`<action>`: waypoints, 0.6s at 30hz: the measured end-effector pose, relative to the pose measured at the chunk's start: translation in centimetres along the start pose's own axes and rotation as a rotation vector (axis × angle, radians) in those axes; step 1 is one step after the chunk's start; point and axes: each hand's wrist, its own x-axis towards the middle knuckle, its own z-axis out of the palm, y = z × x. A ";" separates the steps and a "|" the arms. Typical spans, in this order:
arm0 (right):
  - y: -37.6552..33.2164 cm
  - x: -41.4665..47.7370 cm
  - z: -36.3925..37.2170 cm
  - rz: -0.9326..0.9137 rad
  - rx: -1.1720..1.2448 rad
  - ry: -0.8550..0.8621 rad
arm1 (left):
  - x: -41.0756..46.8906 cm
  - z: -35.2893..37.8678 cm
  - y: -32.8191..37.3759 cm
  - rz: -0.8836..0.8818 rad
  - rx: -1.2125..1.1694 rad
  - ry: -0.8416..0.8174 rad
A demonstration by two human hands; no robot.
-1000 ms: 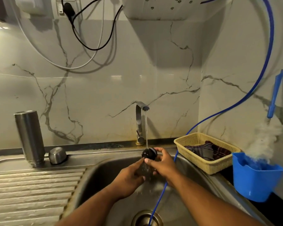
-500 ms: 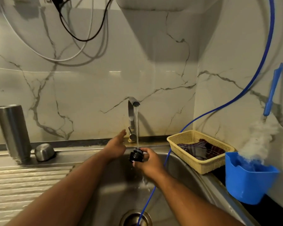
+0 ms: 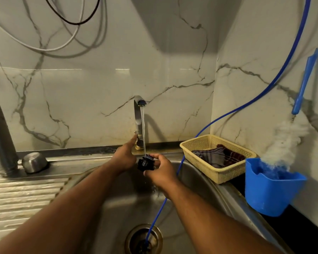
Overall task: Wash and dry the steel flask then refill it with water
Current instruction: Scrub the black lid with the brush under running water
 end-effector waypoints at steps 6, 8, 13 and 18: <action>-0.2 -0.1 -0.1 -0.005 -0.015 -0.018 | -0.5 -0.1 0.4 0.008 0.041 -0.032; -0.2 -0.1 -0.2 0.028 0.036 -0.035 | -0.9 0.0 0.7 -0.004 0.001 -0.049; -2.2 -1.2 -0.5 0.273 0.416 -0.206 | -3.8 -0.7 2.3 -0.082 -0.347 -0.050; -4.2 -3.4 -0.8 0.320 0.438 -0.246 | -8.9 -1.9 2.6 -0.071 -0.451 -0.112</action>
